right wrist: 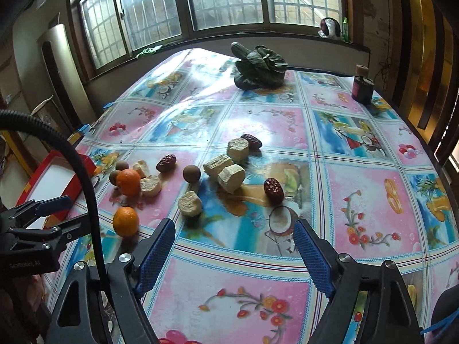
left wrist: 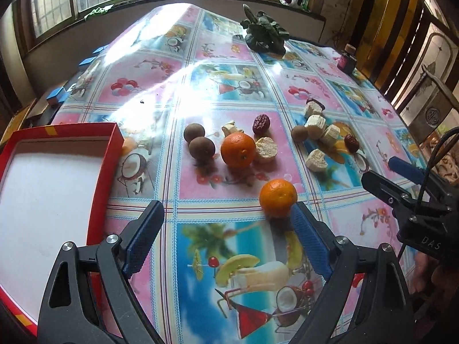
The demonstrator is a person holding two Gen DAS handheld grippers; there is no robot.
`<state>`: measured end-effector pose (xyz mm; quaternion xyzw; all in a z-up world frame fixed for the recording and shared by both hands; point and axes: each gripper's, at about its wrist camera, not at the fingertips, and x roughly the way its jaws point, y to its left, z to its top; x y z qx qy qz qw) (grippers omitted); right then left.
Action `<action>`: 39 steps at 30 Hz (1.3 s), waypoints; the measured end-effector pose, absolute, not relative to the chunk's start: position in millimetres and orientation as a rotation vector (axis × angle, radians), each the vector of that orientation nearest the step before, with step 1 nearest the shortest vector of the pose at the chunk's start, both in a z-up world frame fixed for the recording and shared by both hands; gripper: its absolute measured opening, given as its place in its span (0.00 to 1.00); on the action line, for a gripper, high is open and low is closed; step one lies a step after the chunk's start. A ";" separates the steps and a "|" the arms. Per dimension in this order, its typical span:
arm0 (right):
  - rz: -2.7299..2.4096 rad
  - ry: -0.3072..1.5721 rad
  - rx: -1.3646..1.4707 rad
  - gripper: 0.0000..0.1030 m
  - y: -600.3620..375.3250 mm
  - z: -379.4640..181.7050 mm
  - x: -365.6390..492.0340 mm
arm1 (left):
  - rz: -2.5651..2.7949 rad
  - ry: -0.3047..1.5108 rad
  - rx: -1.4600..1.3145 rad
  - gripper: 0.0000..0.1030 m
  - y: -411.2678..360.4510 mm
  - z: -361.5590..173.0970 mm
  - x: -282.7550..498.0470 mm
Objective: Organize fruits
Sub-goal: 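Move the left tool toward an orange while the right tool approaches a round cake, then close the left tool on the orange while the right tool grasps the round cake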
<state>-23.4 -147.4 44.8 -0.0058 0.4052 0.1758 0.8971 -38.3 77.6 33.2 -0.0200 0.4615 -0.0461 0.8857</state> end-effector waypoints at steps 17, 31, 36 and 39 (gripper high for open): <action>0.364 0.853 -0.040 0.82 -144.2 47.7 -24.4 | -0.080 0.926 -0.019 0.87 56.9 25.4 -33.3; 0.362 0.853 -0.009 0.82 -153.1 45.2 -19.3 | -0.094 0.934 -0.005 0.87 48.6 18.7 -25.4; 0.378 0.859 -0.013 0.82 -150.2 42.9 -17.7 | -0.103 0.931 0.022 0.79 42.6 17.1 -24.7; 0.389 0.854 -0.014 0.81 -148.3 42.1 -17.7 | -0.122 0.949 0.025 0.60 40.5 12.9 -22.6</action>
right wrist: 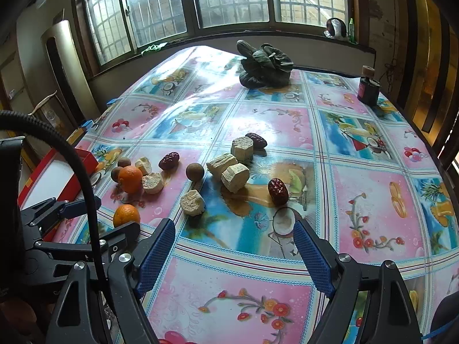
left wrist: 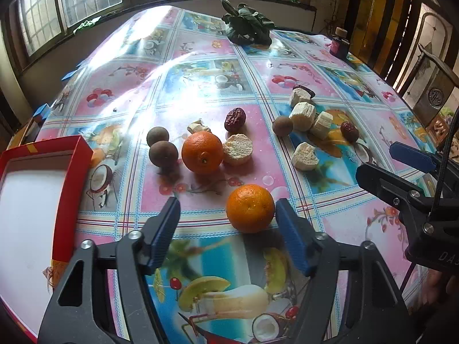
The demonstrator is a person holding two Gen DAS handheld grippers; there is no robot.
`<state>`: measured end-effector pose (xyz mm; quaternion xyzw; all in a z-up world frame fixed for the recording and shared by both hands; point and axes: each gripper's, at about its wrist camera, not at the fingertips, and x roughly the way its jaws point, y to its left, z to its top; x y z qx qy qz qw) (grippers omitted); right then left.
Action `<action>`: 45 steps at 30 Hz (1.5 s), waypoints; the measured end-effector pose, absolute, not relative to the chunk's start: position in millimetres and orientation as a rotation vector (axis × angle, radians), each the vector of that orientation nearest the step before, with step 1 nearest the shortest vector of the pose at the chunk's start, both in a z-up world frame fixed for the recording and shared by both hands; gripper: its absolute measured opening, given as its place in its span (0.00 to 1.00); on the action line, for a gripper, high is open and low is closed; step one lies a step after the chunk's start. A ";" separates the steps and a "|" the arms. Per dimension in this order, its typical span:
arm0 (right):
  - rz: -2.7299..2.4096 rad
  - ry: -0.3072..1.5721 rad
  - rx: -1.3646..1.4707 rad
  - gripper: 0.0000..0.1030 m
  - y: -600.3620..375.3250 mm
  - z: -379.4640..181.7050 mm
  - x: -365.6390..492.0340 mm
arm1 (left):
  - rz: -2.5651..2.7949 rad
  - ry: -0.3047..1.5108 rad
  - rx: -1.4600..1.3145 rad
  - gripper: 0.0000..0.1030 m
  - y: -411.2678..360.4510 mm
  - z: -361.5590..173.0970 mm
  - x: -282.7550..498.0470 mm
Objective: Organize fruits
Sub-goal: 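Close the left tool on the orange while the right tool grasps the round cake, then carry the orange and cake into the red tray and open both tools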
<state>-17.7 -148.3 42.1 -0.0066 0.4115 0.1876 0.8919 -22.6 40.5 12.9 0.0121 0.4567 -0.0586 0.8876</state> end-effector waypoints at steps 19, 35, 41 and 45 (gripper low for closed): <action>0.538 0.920 -0.086 0.50 -110.4 19.9 7.6 | -0.163 0.956 -0.026 0.31 52.0 19.9 -31.1; 0.551 0.914 -0.182 0.24 -87.7 25.3 -1.5 | -0.041 0.933 -0.039 0.31 87.9 36.7 -40.9; 0.628 0.877 -0.154 0.24 -67.7 46.3 -10.4 | 0.021 0.913 -0.048 0.31 113.1 46.7 -49.7; 0.686 0.868 -0.179 0.23 -41.7 51.3 -16.1 | 0.071 0.903 -0.060 0.31 135.2 51.7 -55.1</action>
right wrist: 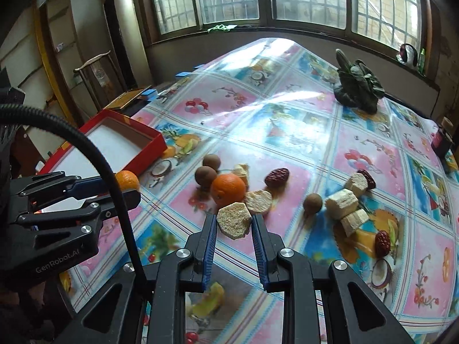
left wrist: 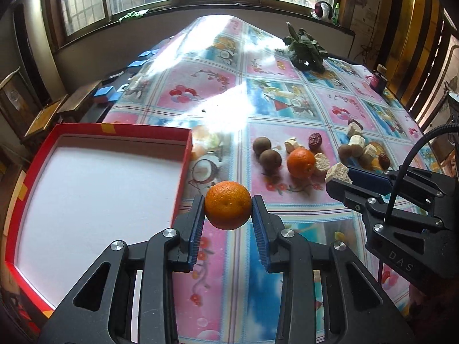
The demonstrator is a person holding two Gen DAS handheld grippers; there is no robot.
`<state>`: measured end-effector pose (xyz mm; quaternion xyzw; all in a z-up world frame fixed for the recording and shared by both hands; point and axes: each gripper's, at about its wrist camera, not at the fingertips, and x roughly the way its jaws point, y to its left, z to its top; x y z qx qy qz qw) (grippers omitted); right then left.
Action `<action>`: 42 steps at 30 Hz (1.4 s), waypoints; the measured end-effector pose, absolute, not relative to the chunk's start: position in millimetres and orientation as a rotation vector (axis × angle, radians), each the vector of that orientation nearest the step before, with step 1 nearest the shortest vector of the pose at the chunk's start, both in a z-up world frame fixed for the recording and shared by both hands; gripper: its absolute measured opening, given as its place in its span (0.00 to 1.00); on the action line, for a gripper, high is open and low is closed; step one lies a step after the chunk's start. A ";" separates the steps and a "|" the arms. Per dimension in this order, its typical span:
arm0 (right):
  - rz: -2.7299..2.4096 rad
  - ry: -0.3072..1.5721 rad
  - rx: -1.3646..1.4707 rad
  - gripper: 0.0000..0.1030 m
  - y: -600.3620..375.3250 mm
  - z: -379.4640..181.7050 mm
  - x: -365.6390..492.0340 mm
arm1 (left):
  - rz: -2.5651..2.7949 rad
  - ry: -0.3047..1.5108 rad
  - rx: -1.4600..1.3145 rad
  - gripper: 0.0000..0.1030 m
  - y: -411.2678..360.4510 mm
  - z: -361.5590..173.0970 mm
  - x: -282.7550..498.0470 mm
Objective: Organize fruits
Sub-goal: 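Carry the orange and cake into the red tray and open both tools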
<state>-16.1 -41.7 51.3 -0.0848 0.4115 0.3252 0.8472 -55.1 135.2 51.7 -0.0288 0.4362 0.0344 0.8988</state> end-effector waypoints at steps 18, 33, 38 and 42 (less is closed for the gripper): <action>0.883 0.849 -0.226 0.23 61.3 66.4 -22.0 | 0.259 0.915 -0.127 0.31 230.9 55.0 -52.2; 0.967 0.852 -0.302 0.23 131.4 59.5 -8.6 | 0.333 0.991 -0.215 0.31 273.4 30.9 -25.6; 0.978 0.879 -0.324 0.23 150.1 47.6 0.2 | 0.368 0.995 -0.223 0.31 281.5 27.3 -24.1; 0.970 0.910 -0.342 0.23 160.5 33.6 6.8 | 0.370 0.993 -0.240 0.32 285.1 27.3 -22.6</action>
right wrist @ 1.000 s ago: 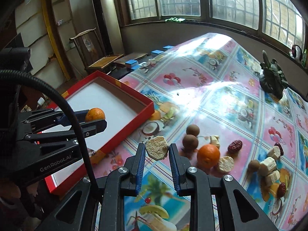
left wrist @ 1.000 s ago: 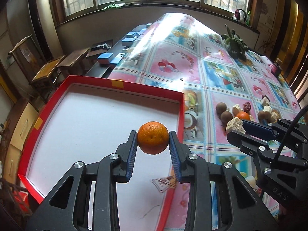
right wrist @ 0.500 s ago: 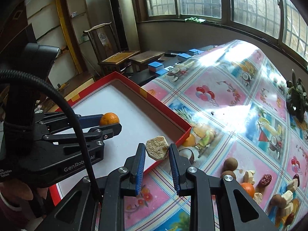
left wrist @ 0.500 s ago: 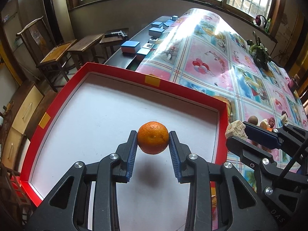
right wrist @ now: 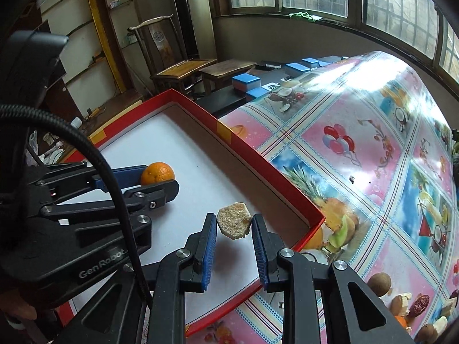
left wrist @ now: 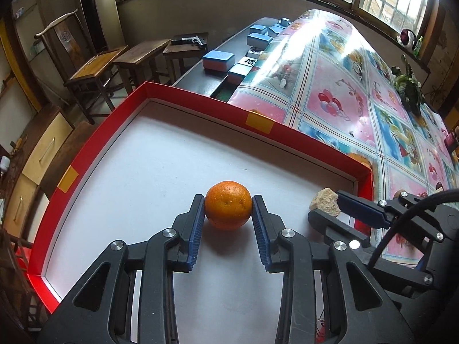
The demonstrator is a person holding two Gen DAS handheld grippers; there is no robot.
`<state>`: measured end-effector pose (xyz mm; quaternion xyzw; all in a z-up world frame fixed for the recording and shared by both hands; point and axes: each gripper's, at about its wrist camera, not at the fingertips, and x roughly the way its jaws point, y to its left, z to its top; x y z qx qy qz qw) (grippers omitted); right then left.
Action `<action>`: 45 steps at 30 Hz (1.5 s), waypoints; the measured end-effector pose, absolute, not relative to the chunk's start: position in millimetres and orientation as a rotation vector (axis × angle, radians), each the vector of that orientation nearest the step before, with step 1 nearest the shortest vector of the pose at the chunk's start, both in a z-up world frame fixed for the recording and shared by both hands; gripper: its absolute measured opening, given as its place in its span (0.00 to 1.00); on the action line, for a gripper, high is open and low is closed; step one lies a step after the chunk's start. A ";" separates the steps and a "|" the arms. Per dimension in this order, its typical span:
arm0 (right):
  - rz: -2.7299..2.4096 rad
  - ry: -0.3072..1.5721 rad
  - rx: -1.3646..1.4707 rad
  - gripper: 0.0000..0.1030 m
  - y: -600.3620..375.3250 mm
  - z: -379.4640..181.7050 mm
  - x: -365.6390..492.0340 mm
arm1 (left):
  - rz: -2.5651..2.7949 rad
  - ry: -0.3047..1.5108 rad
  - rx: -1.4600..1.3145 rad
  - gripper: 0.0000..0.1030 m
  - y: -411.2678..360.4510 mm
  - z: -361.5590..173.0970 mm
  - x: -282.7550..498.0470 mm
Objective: Organize fruits
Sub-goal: 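Carry the orange and cake into the red tray and open both tools, then withdraw both open tools from the tray back over the table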
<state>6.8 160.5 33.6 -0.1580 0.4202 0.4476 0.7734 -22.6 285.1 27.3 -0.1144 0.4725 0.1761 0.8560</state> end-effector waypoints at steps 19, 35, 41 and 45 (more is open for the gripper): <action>0.961 0.844 -0.230 0.37 93.2 63.0 -12.3 | 0.340 0.901 -0.251 0.60 260.0 56.5 -42.6; 0.663 0.899 -0.126 0.40 -71.3 45.8 -15.5 | 0.078 0.944 -0.136 0.60 144.0 51.2 -22.1; 0.612 0.917 -0.110 0.40 -94.6 41.9 -20.5 | 0.027 0.949 -0.122 0.60 120.3 47.5 -13.6; 0.610 0.914 -0.098 0.40 -104.6 41.0 -21.7 | 0.007 0.963 -0.105 0.60 106.6 45.6 -10.1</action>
